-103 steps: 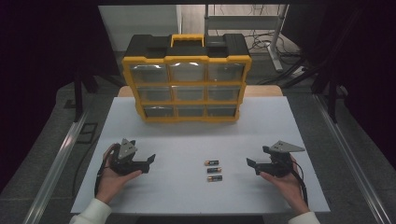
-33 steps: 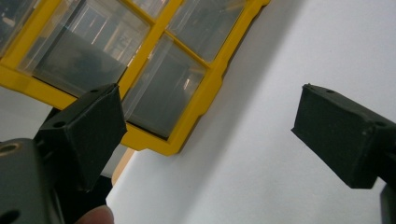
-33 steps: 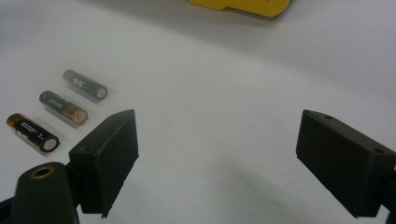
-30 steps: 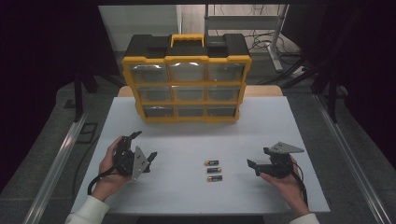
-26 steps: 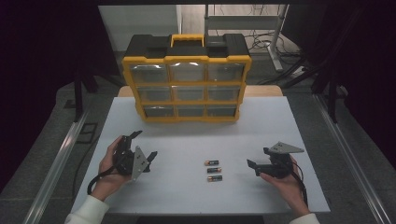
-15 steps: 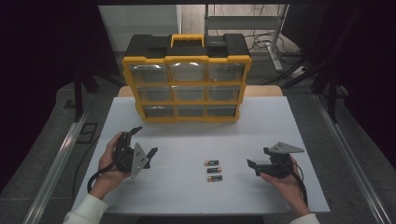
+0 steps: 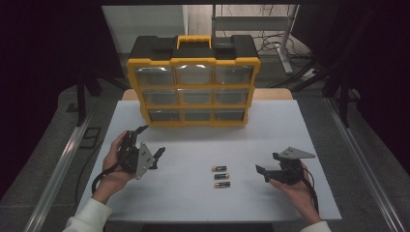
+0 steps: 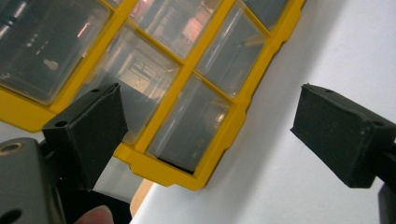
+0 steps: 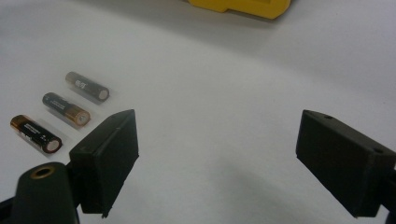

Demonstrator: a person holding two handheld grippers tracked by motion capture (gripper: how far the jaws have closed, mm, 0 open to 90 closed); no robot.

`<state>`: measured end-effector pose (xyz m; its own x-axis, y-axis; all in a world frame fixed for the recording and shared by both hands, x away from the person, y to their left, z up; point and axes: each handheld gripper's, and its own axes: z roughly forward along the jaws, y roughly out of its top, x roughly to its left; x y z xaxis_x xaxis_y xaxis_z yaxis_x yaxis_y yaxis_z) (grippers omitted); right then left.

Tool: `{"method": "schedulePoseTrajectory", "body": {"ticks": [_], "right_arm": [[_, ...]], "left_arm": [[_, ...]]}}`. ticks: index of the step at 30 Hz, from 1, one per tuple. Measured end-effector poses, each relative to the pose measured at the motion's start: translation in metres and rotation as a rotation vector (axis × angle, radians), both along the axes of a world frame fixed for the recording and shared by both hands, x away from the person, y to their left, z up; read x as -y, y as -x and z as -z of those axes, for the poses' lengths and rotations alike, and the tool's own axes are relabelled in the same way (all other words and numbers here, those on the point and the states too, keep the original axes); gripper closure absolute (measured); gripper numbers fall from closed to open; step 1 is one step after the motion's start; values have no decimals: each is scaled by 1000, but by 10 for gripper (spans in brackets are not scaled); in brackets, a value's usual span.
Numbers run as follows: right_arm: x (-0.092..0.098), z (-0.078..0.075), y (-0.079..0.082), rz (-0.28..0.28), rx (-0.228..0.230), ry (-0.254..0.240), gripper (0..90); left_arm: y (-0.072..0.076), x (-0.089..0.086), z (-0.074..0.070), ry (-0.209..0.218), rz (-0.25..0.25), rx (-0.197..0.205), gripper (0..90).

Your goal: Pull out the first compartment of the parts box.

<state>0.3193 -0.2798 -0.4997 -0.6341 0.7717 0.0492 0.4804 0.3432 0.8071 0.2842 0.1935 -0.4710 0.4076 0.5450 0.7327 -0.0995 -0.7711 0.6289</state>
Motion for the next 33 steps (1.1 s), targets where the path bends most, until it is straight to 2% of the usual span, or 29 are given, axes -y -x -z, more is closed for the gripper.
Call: {"method": "schedulePoseTrajectory", "body": {"ticks": [13,20,31,33], "right_arm": [[-1,0,2,-7,-1,-2,133],[-2,1,1,-8,-5,2,133],[-2,1,2,-7,-5,3,133],[-2,1,2,-7,-5,4,133]], "left_arm": [[-10,2,-15,0,1,13,107],[-14,2,-24,30,14,18,108],[-22,5,-39,4,19,42,109],[-23,5,-40,13,16,42,110]]}}
